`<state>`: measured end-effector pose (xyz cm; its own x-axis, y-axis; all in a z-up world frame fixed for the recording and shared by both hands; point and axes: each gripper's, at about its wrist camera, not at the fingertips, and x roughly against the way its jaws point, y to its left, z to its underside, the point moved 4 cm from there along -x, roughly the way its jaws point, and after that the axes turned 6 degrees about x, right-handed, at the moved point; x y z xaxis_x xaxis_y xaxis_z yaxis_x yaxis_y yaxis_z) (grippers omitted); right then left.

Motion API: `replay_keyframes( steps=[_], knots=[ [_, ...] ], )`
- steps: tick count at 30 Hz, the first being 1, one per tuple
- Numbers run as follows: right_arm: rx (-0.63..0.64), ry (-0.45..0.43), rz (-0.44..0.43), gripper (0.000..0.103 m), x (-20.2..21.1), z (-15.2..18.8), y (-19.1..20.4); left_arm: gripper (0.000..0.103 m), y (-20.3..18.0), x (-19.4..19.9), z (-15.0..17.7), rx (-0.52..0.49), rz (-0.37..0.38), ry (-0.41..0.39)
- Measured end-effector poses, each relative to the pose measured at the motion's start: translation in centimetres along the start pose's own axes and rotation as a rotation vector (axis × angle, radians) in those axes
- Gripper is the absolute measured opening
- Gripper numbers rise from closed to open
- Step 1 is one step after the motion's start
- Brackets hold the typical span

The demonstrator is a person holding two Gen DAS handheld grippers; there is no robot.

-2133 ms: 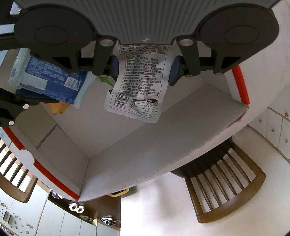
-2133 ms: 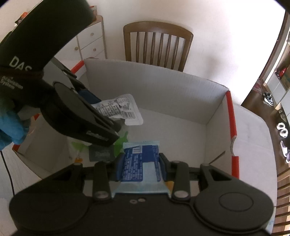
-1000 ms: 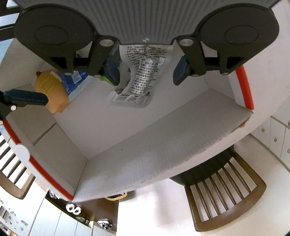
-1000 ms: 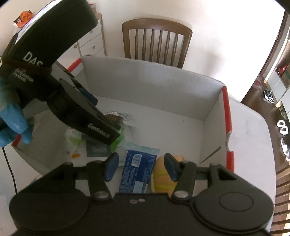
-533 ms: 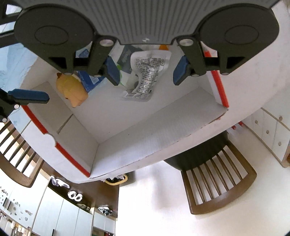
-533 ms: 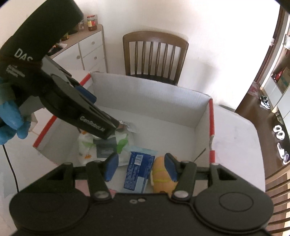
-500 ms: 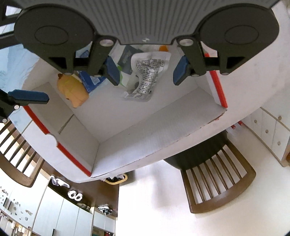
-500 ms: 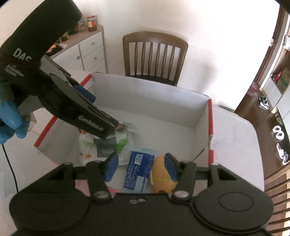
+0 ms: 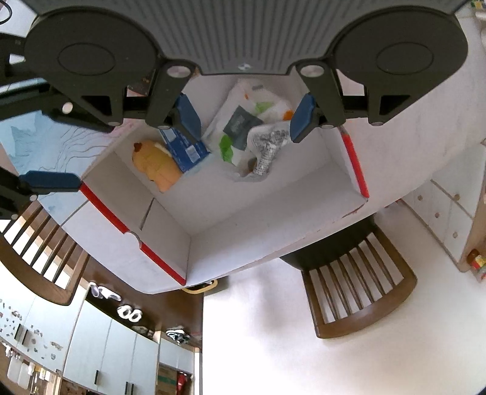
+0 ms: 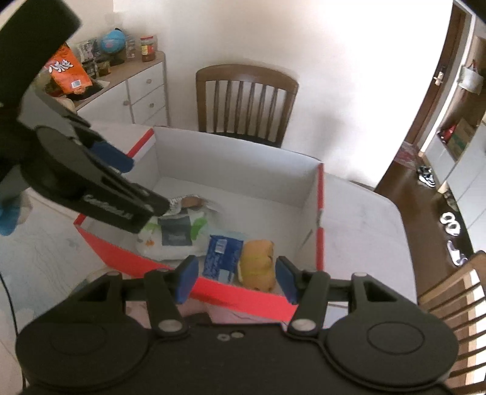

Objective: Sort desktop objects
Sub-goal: 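Open both grippers and withdraw them from the box toward the table items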

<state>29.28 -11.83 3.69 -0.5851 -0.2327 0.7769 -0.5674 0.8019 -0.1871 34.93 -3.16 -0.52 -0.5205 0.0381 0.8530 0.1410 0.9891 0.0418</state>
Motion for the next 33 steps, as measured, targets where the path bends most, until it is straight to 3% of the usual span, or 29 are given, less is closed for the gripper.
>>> replay_keyframes(
  steps=[8,33],
  knots=[
    [-0.024,-0.008,0.033,0.056,1.6,1.7,0.3,0.064,-1.2,2.7,2.7,0.061,-0.046,-0.038],
    [-0.072,-0.040,-0.019,0.056,4.9,6.2,1.3,0.064,-2.6,8.2,10.8,0.219,-0.008,-0.143]
  ],
)
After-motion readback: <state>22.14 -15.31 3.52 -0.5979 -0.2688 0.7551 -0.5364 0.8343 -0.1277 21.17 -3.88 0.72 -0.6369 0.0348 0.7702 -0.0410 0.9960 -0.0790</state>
